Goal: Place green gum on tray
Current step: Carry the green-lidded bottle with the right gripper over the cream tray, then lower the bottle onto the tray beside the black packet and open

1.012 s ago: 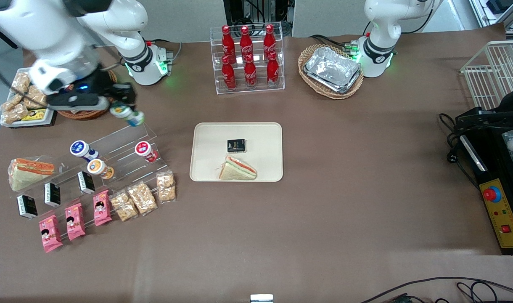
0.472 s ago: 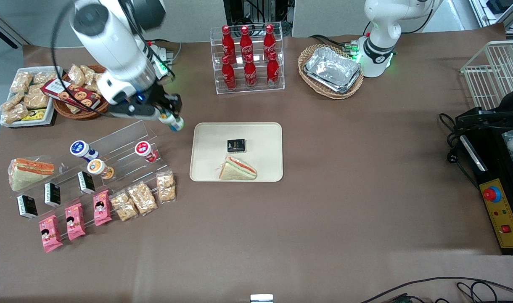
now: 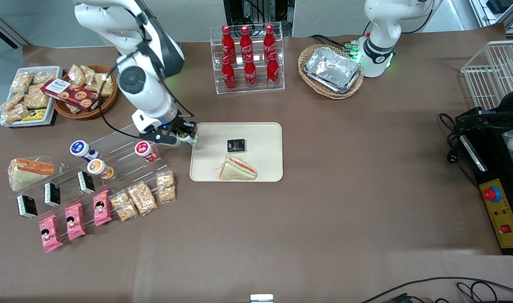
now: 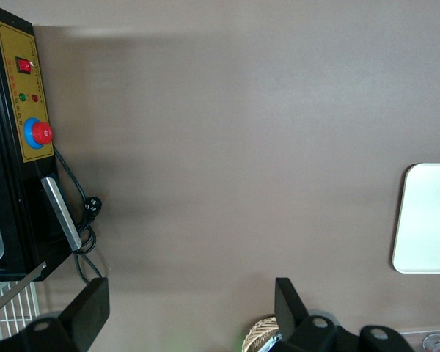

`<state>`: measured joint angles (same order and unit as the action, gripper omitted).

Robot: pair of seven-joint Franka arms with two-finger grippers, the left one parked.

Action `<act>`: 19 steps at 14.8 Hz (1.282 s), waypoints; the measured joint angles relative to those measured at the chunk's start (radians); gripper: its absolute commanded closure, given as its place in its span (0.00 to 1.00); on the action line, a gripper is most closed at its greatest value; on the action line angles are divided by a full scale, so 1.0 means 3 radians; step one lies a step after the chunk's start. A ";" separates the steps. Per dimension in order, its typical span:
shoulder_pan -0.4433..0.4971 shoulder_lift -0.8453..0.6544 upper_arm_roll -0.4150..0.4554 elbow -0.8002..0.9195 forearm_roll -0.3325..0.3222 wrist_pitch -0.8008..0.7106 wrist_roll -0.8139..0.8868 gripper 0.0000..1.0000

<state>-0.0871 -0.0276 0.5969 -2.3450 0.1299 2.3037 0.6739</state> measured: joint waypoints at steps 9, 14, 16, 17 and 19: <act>0.0388 0.0537 0.0011 -0.0136 -0.0654 0.0672 0.1028 0.50; 0.0621 0.0532 0.0014 -0.0410 -0.0722 0.0928 0.1318 0.50; 0.0690 0.0516 0.0015 -0.0476 -0.0750 0.0947 0.1427 0.50; 0.0713 0.0504 0.0015 -0.0497 -0.0753 0.0952 0.1460 0.50; 0.0722 0.0473 0.0014 -0.0521 -0.0755 0.0958 0.1475 0.50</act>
<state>0.1295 0.1143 0.6012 -2.5012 -0.0965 2.5912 1.1163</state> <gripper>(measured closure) 0.405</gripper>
